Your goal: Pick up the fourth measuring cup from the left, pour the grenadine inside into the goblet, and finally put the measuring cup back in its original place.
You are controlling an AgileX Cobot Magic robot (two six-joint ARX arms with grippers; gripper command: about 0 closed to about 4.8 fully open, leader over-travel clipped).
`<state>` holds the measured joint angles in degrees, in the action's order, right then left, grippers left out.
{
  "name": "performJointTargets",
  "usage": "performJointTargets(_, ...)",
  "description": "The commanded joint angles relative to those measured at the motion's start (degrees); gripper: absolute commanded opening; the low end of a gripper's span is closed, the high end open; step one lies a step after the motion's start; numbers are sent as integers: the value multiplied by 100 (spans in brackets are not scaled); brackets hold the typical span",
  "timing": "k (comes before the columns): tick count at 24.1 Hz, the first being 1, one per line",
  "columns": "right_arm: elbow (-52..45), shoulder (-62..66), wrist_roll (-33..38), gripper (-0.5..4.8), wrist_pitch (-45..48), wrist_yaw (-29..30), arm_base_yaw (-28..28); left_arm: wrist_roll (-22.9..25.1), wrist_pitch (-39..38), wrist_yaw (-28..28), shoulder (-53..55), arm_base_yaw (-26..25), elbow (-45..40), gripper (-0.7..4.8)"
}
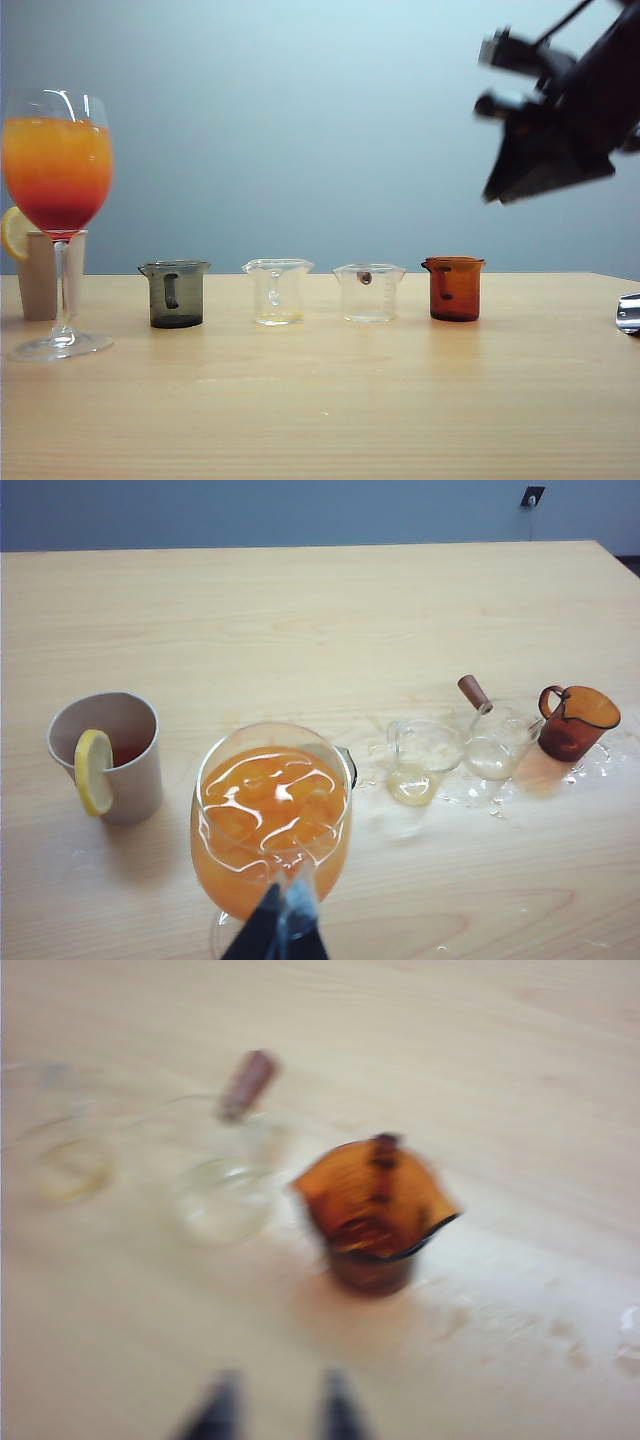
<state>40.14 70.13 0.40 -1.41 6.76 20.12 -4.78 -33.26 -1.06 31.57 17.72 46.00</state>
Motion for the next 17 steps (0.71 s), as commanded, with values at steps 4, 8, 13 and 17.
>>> performJointTargets(4,11,-1427,267,-5,-962,205,4,-20,2,-4,-352,2,13,-6)
performJointTargets(8,-2,-2686,256,-5,-1246,-212,4,-17,-133,162,-903,2,-229,-6)
performJointTargets(13,-179,-3681,61,-5,-1244,-964,2,-9,105,387,-1956,0,-999,-6)
performJointTargets(17,-575,-4214,87,-5,-1281,-986,0,-4,774,411,-2789,0,-1823,-6)
